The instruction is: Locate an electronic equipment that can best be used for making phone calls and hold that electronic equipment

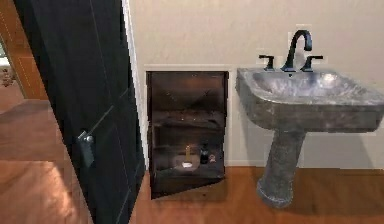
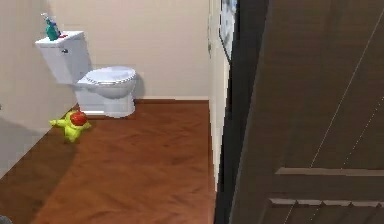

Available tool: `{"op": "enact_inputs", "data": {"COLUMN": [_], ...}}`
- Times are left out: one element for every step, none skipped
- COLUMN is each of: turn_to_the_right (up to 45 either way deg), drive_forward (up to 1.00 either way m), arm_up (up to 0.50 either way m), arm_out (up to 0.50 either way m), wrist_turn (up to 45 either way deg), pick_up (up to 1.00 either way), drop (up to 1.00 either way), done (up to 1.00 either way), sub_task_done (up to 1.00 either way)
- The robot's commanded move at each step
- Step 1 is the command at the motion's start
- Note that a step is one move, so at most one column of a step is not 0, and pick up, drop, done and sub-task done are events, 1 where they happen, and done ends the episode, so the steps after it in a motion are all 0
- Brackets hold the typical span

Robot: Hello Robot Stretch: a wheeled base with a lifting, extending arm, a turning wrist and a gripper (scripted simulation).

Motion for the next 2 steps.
{"op": "enact_inputs", "data": {"turn_to_the_right": [0.0, -24.0], "drive_forward": [0.05, 0.00], "arm_up": [0.00, 0.00], "arm_out": [0.00, 0.00], "wrist_turn": [0.0, 0.0], "pick_up": [0.00, 0.00], "drop": [0.00, 0.00], "done": [0.00, 0.00], "sub_task_done": [0.00, 0.00]}}
